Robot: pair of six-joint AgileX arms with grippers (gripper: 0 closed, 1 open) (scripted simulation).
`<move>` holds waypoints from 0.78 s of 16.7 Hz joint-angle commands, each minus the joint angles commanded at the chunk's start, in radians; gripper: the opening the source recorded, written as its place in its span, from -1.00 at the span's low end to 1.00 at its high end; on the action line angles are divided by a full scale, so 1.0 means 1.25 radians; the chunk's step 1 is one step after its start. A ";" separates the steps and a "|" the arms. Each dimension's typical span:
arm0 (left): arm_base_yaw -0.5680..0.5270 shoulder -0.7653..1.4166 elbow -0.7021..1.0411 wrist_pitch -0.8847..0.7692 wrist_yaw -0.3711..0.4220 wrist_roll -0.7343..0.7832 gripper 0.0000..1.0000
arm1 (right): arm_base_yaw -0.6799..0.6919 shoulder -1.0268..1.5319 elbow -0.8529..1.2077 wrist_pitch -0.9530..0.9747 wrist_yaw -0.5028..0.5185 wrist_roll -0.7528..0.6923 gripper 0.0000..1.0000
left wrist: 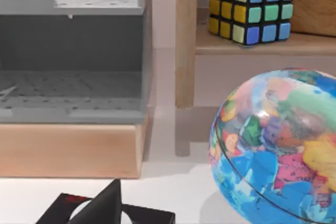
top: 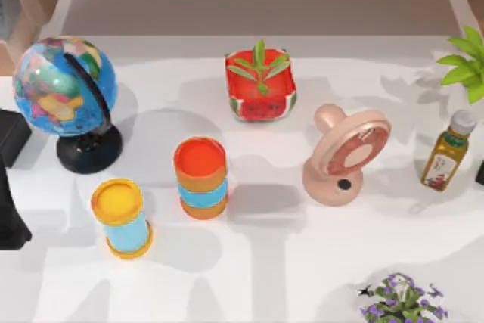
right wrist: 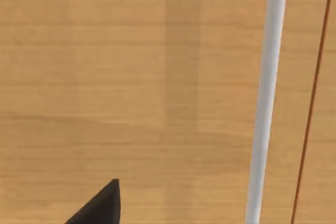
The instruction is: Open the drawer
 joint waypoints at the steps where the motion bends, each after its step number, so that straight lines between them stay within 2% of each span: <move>1: 0.000 0.000 0.000 0.000 0.000 0.000 1.00 | 0.004 0.007 0.015 -0.008 0.003 0.000 1.00; 9: 0.000 0.000 0.000 0.000 0.000 0.000 1.00 | 0.017 0.034 0.071 -0.038 0.017 -0.001 1.00; 13: 0.000 0.000 0.000 0.000 0.000 0.000 1.00 | 0.017 0.034 0.071 -0.038 0.017 -0.001 0.40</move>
